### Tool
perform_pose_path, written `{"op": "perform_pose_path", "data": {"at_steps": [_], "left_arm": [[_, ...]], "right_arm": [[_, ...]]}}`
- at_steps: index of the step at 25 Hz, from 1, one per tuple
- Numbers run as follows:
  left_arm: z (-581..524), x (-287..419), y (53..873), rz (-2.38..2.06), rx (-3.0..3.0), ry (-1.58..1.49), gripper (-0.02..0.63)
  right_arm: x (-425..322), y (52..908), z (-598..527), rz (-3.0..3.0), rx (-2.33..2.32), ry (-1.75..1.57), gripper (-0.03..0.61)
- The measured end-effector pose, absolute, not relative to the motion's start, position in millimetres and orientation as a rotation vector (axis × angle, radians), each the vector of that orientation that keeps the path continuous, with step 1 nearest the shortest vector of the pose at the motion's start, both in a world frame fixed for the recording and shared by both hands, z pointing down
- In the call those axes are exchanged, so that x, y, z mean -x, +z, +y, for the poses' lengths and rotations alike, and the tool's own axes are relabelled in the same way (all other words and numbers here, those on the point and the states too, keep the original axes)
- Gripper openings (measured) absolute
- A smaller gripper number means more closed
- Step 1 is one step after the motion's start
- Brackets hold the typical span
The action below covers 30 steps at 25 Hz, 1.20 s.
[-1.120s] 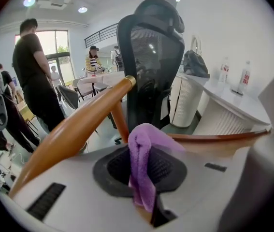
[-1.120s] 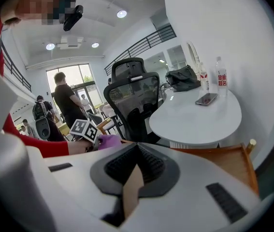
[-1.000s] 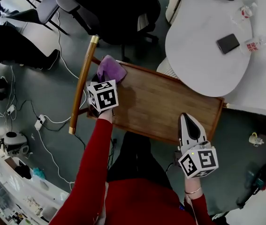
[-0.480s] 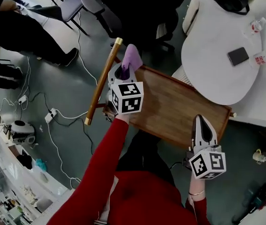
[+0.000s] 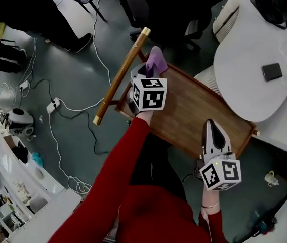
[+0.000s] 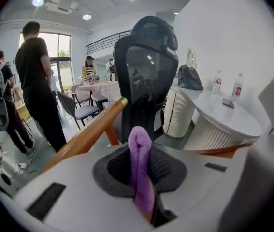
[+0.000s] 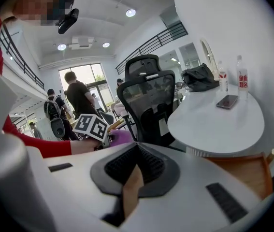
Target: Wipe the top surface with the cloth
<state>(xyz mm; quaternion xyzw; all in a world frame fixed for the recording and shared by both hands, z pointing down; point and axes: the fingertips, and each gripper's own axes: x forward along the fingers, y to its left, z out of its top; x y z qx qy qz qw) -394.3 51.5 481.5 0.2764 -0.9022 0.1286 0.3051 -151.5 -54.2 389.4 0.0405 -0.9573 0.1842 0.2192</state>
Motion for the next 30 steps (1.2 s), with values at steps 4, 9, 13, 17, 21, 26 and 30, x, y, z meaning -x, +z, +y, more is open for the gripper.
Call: {"op": "perform_pose_path", "data": {"at_steps": [4,9,13,17,21,26,30], "left_arm": [[77.7,384.1,494.9,-2.346,-0.671,0.300,0.052],[134.7,337.7,510.0,-2.292,-0.582,0.225,0.052],[180.8,295.3,524.5,-2.242,-0.511,0.190,0.052],[222.7,258.0,519.1,-2.208,-0.480,0.166,0.052],[238.8,243.6,520.1,-2.197,-0.449,0.148,0.052],[258.3,243.6,520.4,-2.207,-0.434,0.166,0.052],[266.3,240.6,522.8,-2.200,-0.456,0.219,0.052]], "right_arm": [[159.8,396.4,-42.9,-2.615,-0.045,0.490,0.012],[173.5,405.3,-24.3,-2.588,0.037,0.485,0.012],[183.5,411.5,-10.0,-2.567,0.099,0.485,0.011],[184.8,403.4,11.5,-2.552,0.153,0.465,0.012],[182.0,406.6,21.8,-2.535,0.196,0.449,0.012],[176.8,407.1,36.1,-2.533,0.202,0.438,0.012],[173.1,407.4,27.6,-2.550,0.154,0.445,0.012]]}}
